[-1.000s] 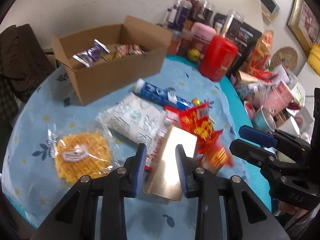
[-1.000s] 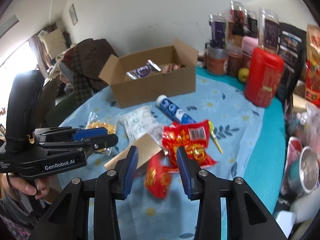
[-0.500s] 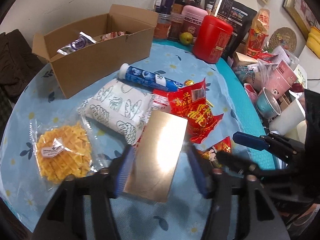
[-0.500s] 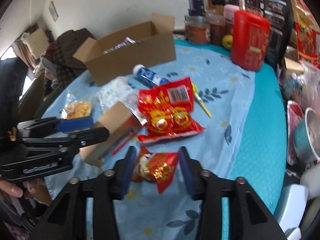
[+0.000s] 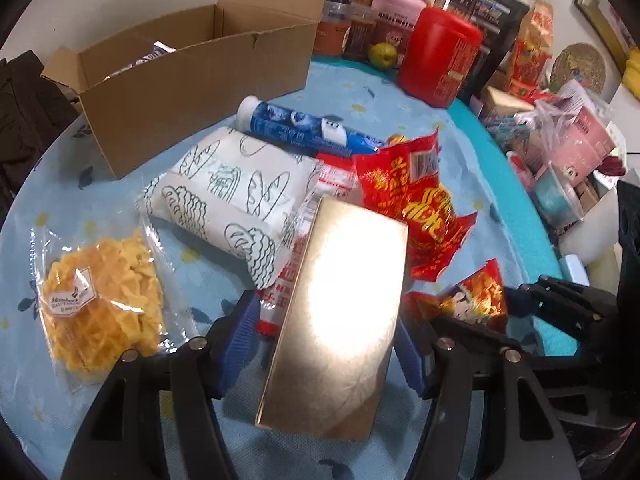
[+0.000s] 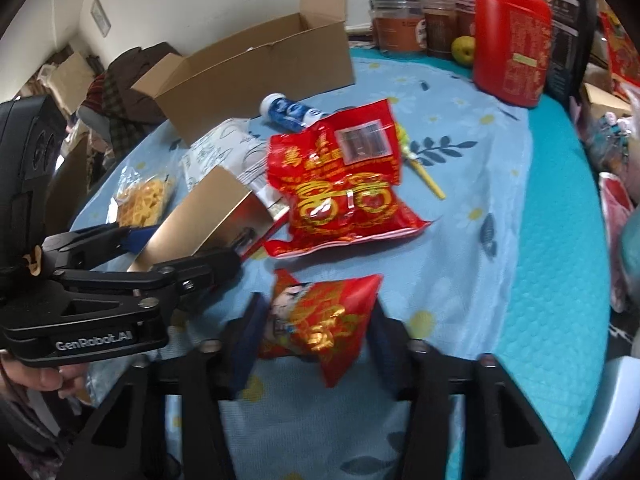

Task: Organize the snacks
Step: 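Lift the gold box and red candy bag toward the cardboard box, then carry the gold box and red candy bag over the open cardboard box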

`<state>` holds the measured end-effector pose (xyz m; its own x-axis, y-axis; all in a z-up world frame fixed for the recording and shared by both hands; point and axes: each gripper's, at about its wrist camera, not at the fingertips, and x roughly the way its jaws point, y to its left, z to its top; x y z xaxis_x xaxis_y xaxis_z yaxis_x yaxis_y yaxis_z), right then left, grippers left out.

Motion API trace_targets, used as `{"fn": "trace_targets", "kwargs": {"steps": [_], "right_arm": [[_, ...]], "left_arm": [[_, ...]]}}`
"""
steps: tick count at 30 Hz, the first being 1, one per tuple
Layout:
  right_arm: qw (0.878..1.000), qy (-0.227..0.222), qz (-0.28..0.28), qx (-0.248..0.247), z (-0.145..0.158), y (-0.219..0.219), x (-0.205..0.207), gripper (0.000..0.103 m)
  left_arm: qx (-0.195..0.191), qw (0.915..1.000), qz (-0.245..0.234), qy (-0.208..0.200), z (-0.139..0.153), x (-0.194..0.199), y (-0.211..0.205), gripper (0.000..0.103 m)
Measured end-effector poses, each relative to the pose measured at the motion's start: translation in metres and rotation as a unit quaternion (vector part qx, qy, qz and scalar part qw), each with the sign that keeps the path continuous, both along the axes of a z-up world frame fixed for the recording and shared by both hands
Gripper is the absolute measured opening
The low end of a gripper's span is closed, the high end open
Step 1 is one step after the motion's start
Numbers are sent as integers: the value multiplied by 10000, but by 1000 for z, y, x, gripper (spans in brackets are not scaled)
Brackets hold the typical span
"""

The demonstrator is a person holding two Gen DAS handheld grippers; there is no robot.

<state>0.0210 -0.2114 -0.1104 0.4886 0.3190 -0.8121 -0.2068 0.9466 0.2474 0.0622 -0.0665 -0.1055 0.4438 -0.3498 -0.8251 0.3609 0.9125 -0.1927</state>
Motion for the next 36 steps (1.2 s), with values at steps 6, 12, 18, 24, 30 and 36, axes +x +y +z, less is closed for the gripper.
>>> {"fn": "trace_targets", "kwargs": {"steps": [6, 12, 18, 24, 30, 36], "right_arm": [[9999, -105, -25, 10, 5, -2, -4, 34], [9997, -202, -153, 73, 16, -9, -15, 28], [9992, -346, -212, 57, 29, -13, -35, 24], [9979, -620, -152, 77, 51, -11, -52, 24], [9950, -993, 113, 85, 85, -3, -65, 24], [9886, -1454, 352, 187, 126, 5, -62, 24]], "left_arm": [[-50, 9999, -60, -75, 2, -3, 0, 45], [-84, 9998, -145, -128, 10, -18, 2, 45], [-185, 9992, -239, -257, 23, -39, 1, 45], [-306, 9981, -198, -494, 42, -59, 6, 45], [-405, 9960, -130, -792, 68, -74, 13, 45], [-507, 9924, -82, -1122, 99, -74, 18, 45]]}}
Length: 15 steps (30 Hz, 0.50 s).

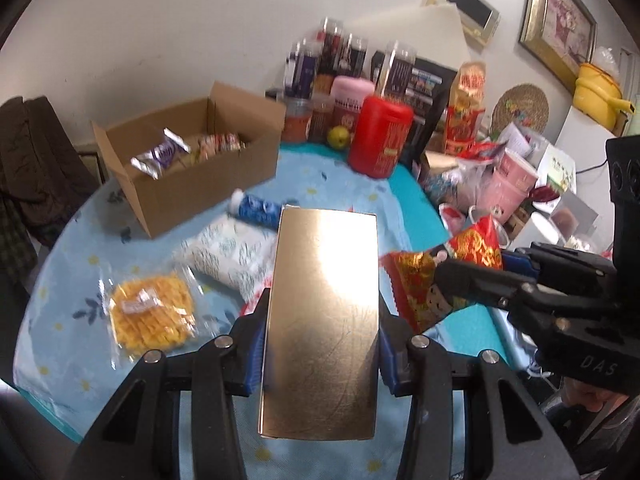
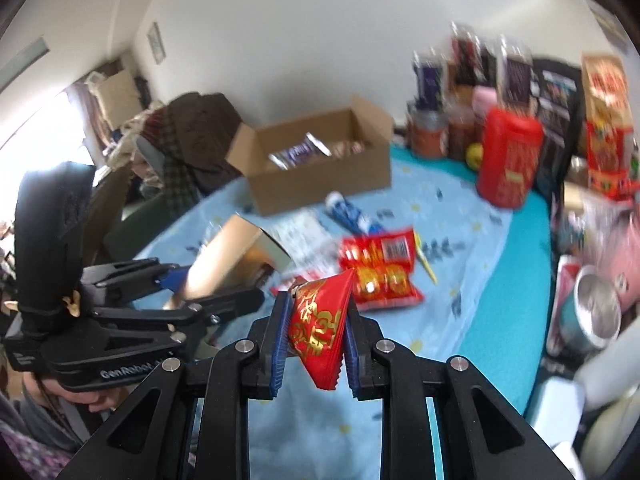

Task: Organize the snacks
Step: 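Carry the gold box and red candy bag over the open cardboard box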

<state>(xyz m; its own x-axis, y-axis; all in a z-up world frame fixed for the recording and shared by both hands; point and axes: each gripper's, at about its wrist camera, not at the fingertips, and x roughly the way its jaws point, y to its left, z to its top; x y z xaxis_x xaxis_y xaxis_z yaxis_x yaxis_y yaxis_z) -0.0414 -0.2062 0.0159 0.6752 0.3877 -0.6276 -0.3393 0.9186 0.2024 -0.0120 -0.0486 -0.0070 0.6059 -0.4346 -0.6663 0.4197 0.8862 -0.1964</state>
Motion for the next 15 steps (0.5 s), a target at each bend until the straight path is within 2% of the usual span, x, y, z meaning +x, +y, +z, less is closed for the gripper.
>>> {"fn": "trace_targets", "kwargs": {"steps": [7, 15], "right_arm": [[9986, -492, 127, 126, 35, 9, 22, 24], [9969, -638, 405, 215, 56, 23, 74, 24]], "left_arm": [[-75, 9992, 174, -358, 33, 21, 12, 45], [-19, 9980, 349, -529, 52, 64, 26, 45]]}}
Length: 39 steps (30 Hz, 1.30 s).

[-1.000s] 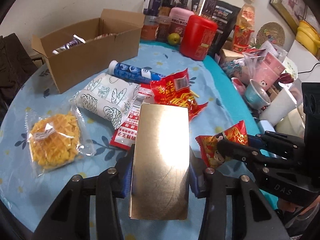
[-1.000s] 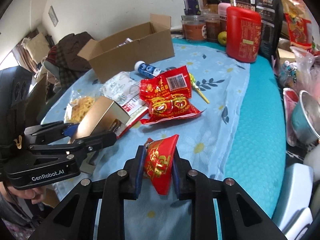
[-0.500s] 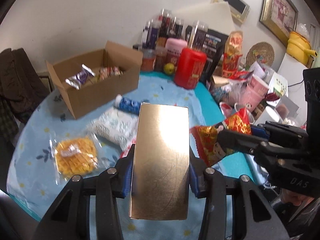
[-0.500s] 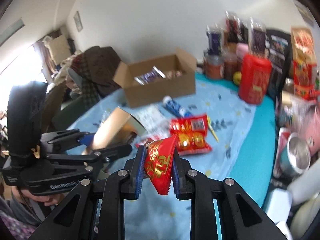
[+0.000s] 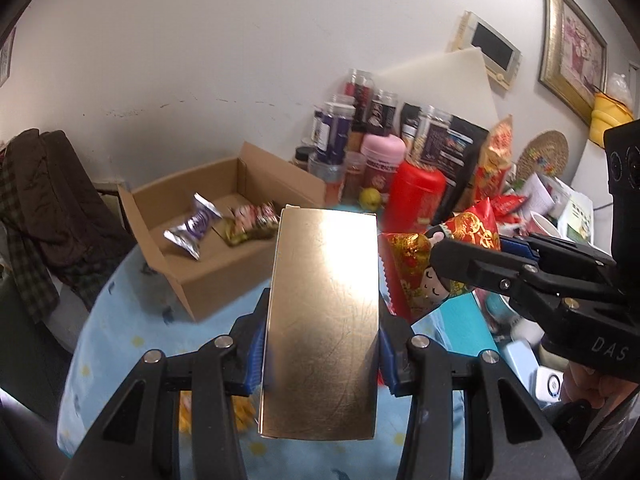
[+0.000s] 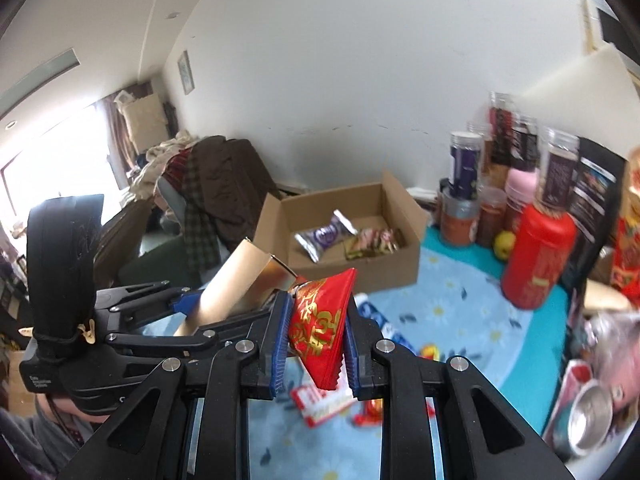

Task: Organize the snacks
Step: 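Carry the gold box and red candy bag over the open cardboard box, then open both tools to drop the gold box and candy bag inside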

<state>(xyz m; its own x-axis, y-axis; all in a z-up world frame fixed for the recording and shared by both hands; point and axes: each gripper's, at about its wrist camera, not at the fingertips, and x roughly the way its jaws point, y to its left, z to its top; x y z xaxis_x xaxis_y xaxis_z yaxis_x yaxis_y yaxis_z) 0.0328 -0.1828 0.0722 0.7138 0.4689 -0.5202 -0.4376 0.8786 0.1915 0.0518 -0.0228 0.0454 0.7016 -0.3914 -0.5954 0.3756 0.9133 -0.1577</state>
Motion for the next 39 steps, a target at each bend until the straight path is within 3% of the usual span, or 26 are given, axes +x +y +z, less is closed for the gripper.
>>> {"fn": "trace_targets", "kwargs": {"steps": [16, 31, 39], "right_arm": [[9991, -180, 358, -135, 8, 36, 136, 24], [9986, 91, 431, -303, -27, 76, 256, 24], [9970, 490, 452, -405, -56, 86, 292, 24]], "left_arm": [[75, 9993, 374, -44, 6, 131, 32, 45], [262, 9968, 632, 422, -34, 257, 60, 45], [592, 9934, 685, 700, -54, 285, 61, 45]]}}
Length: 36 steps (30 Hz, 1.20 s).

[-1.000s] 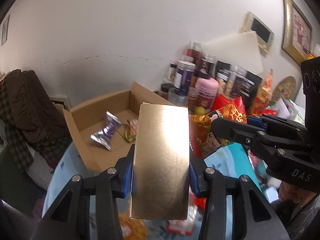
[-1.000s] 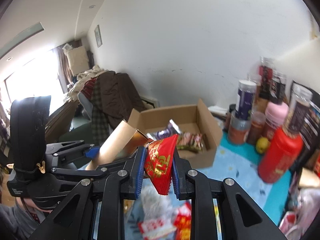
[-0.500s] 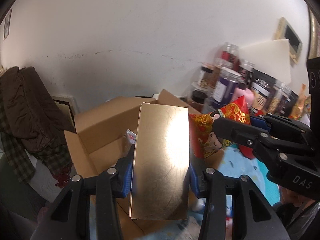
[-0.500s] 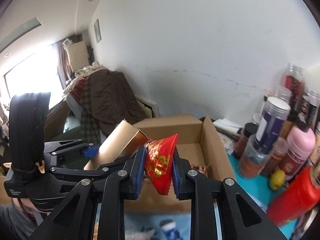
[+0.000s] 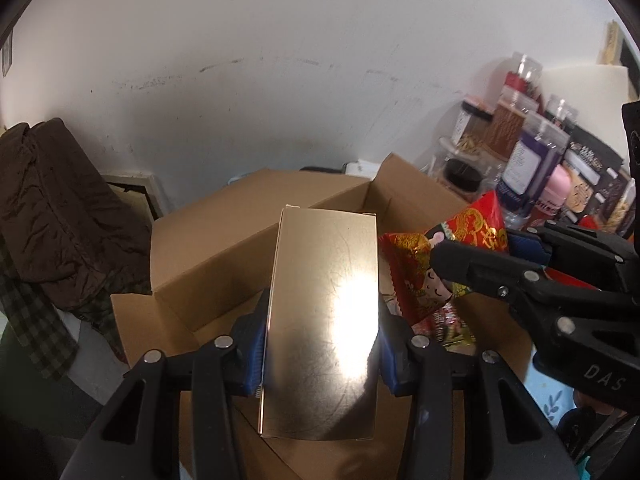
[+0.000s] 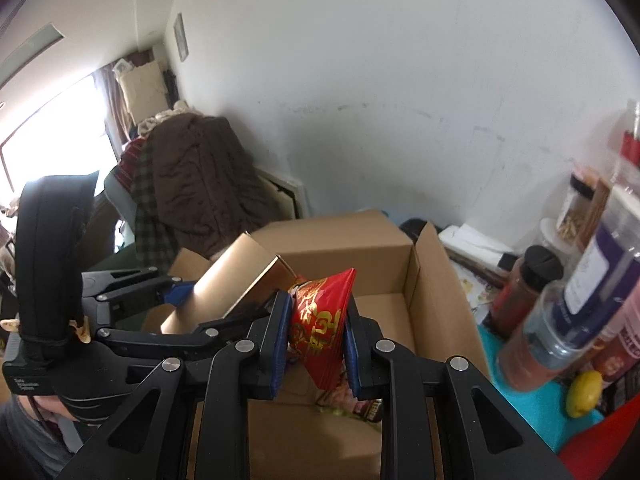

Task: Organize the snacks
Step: 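Open both tools to drop the gold box and candy bag inside, then withdraw both open tools from the box back over the table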

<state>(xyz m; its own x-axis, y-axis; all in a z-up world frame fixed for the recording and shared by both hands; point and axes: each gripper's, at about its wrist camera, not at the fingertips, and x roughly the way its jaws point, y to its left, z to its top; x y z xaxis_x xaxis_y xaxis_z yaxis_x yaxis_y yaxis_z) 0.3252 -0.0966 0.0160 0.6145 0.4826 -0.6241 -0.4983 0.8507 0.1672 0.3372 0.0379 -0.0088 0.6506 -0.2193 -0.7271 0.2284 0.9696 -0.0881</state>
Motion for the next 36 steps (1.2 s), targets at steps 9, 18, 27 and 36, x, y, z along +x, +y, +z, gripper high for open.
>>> {"fn": "trace_targets", "kwargs": {"steps": [9, 18, 27, 36], "right_arm": [[9981, 541, -42, -277, -34, 1, 22, 24], [9951, 822, -240, -500, -52, -9, 27, 27], [9934, 823, -406, -694, -51, -16, 20, 42], [9951, 546, -536, -628, -23, -28, 2, 50]], "left_arm": [[346, 9983, 13, 461, -13, 17, -6, 45], [648, 9951, 93, 735, -21, 21, -12, 45], [887, 9938, 265, 622, -14, 15, -15, 46], [815, 9956, 303, 363, 11, -6, -21, 46]]}}
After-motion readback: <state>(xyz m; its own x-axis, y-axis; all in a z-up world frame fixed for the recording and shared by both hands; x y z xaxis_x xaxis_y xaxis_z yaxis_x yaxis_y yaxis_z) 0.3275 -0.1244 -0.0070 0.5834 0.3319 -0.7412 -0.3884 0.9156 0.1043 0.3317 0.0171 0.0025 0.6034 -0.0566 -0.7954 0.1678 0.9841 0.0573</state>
